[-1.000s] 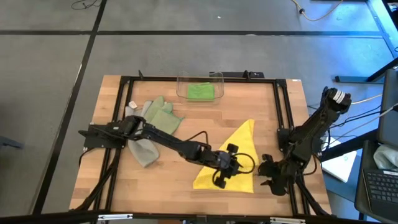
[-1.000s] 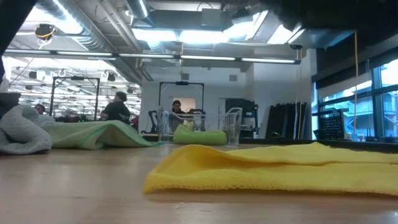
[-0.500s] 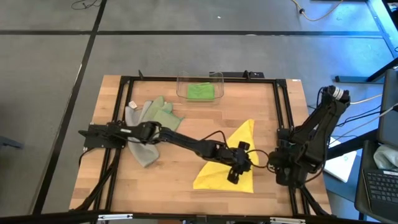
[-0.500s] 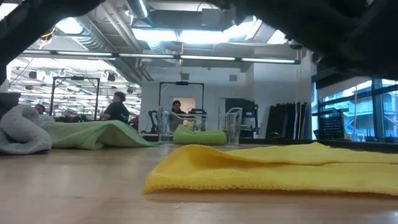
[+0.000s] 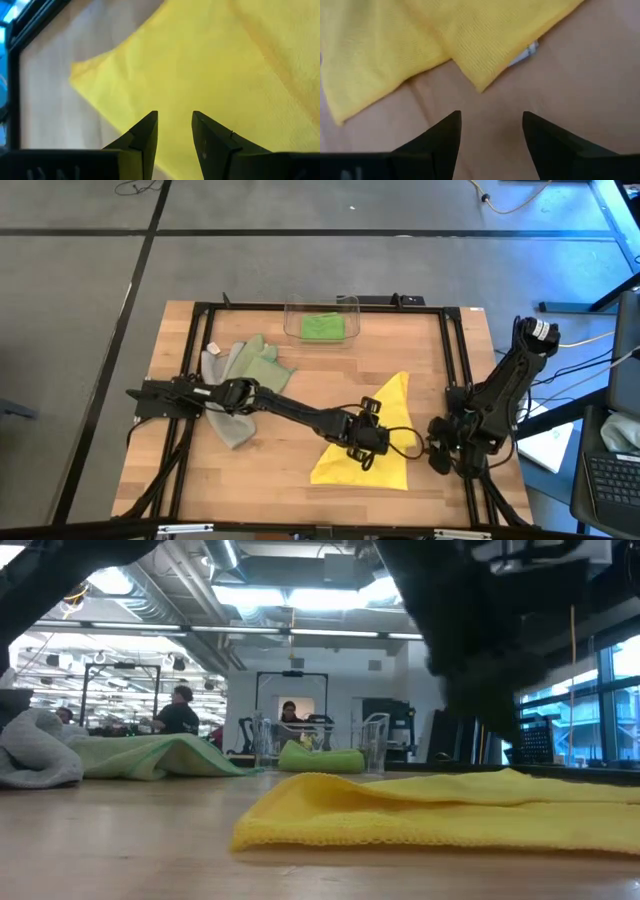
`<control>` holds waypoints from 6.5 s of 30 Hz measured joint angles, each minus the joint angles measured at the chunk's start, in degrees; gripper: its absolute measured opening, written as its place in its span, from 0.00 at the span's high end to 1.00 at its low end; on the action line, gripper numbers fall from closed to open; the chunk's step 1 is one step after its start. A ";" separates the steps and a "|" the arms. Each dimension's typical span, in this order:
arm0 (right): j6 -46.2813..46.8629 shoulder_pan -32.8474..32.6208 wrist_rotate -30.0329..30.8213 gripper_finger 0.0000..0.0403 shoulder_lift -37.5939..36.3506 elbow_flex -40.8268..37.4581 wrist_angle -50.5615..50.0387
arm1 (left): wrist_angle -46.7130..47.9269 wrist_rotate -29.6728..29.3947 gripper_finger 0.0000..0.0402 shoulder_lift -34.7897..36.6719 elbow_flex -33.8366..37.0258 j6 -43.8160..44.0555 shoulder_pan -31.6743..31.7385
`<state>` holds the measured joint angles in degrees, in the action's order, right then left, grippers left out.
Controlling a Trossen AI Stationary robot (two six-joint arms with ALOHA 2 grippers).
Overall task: Fold microfiber towels
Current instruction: Fold the yellow microfiber cloth
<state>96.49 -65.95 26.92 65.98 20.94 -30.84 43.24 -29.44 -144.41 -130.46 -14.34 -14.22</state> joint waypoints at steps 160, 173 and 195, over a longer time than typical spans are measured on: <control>-56.66 23.71 1.67 0.68 -15.11 -1.52 30.90 | -0.58 -27.24 1.00 2.92 2.47 3.75 -0.18; -51.96 23.35 -6.09 0.67 -4.69 -5.46 30.14 | 12.29 -31.60 1.00 2.92 2.47 12.46 4.16; -54.96 20.91 -5.04 0.67 17.04 -5.28 49.24 | 33.24 -26.00 0.98 2.92 2.47 32.71 9.36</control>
<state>41.54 -45.04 21.88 83.02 15.66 18.40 76.47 -55.43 -141.49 -127.98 18.37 -4.86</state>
